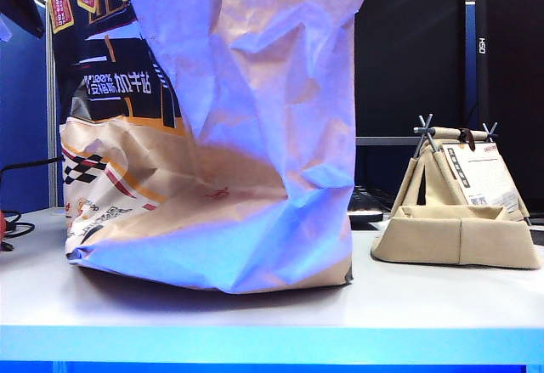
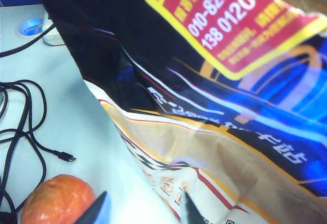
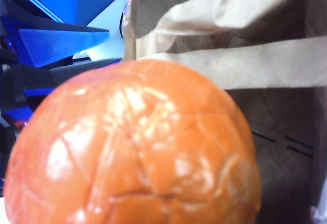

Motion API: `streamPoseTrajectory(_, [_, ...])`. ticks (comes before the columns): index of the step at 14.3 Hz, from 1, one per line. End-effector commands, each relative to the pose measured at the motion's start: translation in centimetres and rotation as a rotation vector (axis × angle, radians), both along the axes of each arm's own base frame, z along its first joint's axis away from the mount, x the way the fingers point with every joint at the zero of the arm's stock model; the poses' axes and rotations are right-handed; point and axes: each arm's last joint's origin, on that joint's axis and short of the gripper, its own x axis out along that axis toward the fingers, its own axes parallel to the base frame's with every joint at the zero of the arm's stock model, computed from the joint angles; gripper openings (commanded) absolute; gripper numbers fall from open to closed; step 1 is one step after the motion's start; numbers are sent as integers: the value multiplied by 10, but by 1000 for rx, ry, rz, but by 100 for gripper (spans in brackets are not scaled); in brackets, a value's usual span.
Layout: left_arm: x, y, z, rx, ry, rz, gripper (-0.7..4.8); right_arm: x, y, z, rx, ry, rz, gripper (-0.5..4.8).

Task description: Open the paper bag and put two oranges into the paper bag.

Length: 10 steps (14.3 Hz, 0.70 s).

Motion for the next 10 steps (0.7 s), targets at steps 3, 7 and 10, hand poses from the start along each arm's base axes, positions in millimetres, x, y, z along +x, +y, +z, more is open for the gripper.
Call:
streamPoseTrajectory(3, [0, -1, 2, -21, -12, -20, 184, 3, -5, 15, -21, -107, -104, 338])
streamPoseTrajectory(7, [0, -2, 3, -34, -20, -43, 184, 4, -7, 16, -24, -115, -130, 405])
streamPoseTrajectory(10, [0, -2, 3, -35, -20, -45, 184, 4, -7, 16, -20, -108, -142, 405])
